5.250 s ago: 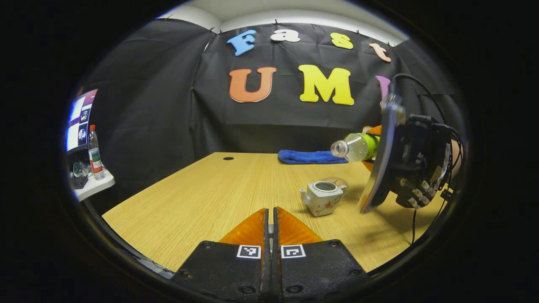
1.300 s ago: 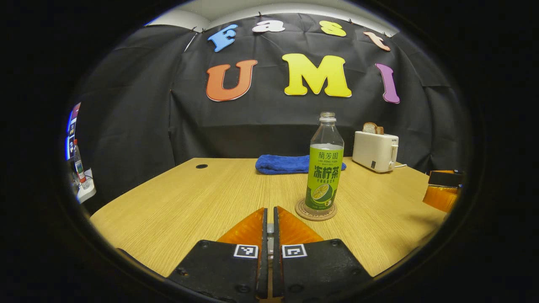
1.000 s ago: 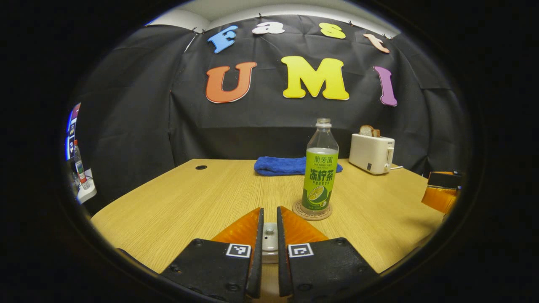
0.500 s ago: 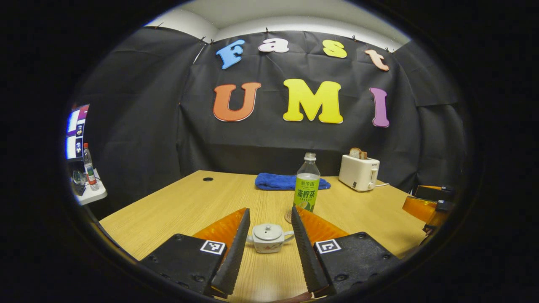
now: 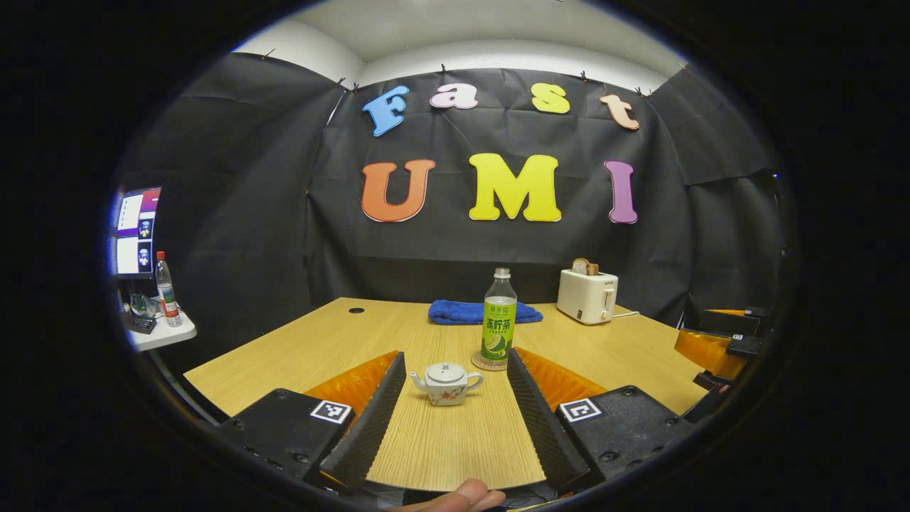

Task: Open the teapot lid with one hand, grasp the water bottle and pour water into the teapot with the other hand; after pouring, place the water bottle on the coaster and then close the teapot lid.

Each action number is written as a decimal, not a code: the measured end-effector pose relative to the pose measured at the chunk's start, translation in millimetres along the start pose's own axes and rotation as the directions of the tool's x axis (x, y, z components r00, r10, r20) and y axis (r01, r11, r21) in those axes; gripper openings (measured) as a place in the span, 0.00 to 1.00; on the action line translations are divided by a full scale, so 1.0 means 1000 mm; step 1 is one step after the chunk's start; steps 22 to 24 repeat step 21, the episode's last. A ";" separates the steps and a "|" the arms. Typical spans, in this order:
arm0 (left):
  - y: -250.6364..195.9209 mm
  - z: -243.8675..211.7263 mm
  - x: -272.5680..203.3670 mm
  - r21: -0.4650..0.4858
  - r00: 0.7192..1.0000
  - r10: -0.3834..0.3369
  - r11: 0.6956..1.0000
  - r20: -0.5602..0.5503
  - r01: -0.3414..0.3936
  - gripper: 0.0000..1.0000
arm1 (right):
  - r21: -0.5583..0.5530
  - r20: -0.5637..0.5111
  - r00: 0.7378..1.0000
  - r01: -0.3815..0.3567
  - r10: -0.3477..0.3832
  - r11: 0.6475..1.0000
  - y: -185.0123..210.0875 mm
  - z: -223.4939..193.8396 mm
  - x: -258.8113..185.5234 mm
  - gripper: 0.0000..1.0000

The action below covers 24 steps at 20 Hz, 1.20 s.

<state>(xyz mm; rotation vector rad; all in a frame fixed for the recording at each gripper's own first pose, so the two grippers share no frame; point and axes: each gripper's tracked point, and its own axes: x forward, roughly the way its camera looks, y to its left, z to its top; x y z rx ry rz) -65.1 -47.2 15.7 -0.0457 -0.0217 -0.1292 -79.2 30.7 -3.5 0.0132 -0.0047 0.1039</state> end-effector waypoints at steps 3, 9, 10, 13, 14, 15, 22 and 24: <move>-0.009 0.003 -0.020 0.015 1.000 -0.023 1.000 0.010 0.023 0.90 | -0.020 0.016 0.999 0.040 -0.040 0.999 -0.005 0.005 -0.023 0.94; -0.020 0.009 -0.041 0.032 0.998 -0.045 0.999 0.046 0.044 0.90 | -0.016 -0.005 0.995 0.097 -0.097 0.995 -0.025 0.004 -0.040 0.94; -0.019 0.008 -0.041 0.032 0.998 -0.042 0.999 0.046 0.040 0.90 | -0.013 -0.014 0.995 0.100 -0.101 0.995 -0.028 0.002 -0.040 0.94; -0.025 -0.003 -0.036 0.029 0.999 -0.049 0.998 0.017 0.048 0.90 | 0.010 -0.045 0.995 0.091 -0.090 0.996 -0.032 -0.007 -0.037 0.95; -0.024 -0.008 -0.034 0.038 0.999 -0.043 0.998 0.004 0.043 0.91 | 0.021 -0.051 0.995 0.089 -0.088 0.996 -0.034 -0.008 -0.036 0.95; -0.023 -0.013 -0.033 0.050 0.999 -0.037 0.998 -0.006 0.038 0.90 | 0.029 -0.053 0.995 0.088 -0.086 0.996 -0.036 -0.010 -0.036 0.94; -0.025 -0.019 -0.035 0.088 1.000 -0.029 0.996 -0.010 0.029 0.91 | 0.047 -0.075 0.994 0.082 -0.079 0.996 -0.040 -0.017 -0.031 0.94; -0.025 -0.019 -0.035 0.088 1.000 -0.029 0.996 -0.010 0.029 0.91 | 0.047 -0.075 0.994 0.082 -0.079 0.996 -0.040 -0.017 -0.031 0.94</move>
